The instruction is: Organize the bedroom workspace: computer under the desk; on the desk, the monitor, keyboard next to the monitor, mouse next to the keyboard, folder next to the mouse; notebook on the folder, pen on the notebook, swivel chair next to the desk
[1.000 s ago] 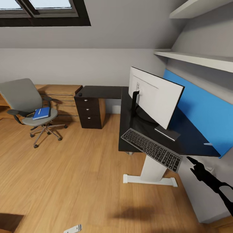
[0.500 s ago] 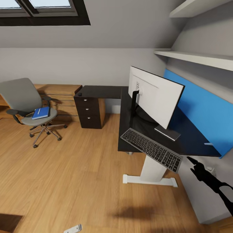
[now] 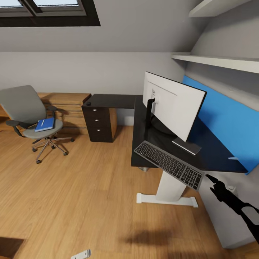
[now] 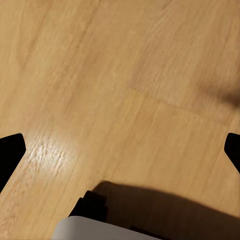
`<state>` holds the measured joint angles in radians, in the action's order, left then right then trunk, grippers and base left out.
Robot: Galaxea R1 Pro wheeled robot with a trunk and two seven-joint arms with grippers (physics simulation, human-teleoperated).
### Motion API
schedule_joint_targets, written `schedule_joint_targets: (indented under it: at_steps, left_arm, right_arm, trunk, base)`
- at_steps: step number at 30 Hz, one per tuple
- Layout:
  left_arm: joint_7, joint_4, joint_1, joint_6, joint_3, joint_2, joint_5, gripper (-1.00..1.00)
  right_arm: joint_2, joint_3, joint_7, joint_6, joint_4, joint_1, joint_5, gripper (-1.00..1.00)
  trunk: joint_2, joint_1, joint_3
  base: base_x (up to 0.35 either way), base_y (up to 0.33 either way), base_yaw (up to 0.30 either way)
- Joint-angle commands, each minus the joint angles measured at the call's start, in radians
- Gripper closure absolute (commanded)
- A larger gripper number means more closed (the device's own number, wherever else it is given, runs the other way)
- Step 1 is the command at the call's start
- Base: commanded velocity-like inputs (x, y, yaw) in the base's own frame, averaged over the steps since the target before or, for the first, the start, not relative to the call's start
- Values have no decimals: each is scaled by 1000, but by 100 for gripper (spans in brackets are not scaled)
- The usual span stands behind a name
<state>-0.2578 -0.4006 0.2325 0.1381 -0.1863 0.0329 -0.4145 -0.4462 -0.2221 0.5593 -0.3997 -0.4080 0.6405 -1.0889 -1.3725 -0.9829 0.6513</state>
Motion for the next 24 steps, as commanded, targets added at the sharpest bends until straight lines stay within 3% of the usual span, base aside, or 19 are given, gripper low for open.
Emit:
schedule_joint_targets:
  at_steps: [1, 16, 24]
  left_arm:
    - [-7, 0, 1, 5, -9, -1, -9, -100]
    - [-6, 0, 1, 5, -8, -1, -9, -100]
    - [-5, 0, 1, 5, -7, -1, -9, -100]
  right_arm:
    - [6, -4, 1, -8, 0, 1, -3, -100]
    - [74, -3, 4, -8, 1, 1, 62, -100]
    - [91, -3, 9, -8, 0, 1, 89, -100]
  trunk:
    - [0, 0, 1]
    - [0, 0, 1]
    - [0, 0, 1]
  base:
    - [0, 0, 0]
    - [0, 0, 0]
    - [0, 0, 0]
